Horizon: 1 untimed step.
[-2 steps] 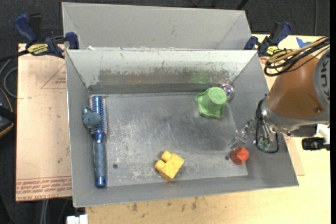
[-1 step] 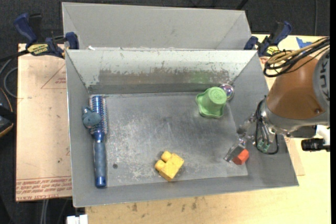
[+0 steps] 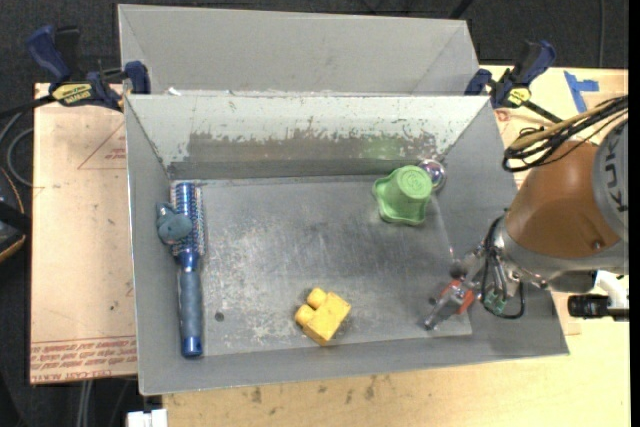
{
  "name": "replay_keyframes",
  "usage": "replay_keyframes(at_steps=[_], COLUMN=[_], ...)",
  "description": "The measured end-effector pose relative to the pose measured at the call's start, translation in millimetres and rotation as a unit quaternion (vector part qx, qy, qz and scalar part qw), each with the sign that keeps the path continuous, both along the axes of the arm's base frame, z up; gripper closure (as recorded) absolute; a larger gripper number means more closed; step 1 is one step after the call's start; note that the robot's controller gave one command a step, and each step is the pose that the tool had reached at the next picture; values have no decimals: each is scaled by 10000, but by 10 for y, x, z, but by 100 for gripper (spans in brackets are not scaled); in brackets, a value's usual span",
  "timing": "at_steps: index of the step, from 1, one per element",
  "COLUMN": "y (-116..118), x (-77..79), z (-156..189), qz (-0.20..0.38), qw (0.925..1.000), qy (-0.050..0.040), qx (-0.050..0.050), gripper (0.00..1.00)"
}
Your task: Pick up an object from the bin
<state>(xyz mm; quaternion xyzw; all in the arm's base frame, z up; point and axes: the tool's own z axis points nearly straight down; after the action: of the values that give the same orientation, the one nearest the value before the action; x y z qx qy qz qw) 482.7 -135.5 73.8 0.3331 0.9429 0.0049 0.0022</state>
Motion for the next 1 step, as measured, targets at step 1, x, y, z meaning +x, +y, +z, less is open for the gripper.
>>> replay_keyframes(at_steps=[1], y=[-40], x=[14], z=[18], qz=[-23], qw=[10000], qy=[-36], qx=[-42], gripper=[100])
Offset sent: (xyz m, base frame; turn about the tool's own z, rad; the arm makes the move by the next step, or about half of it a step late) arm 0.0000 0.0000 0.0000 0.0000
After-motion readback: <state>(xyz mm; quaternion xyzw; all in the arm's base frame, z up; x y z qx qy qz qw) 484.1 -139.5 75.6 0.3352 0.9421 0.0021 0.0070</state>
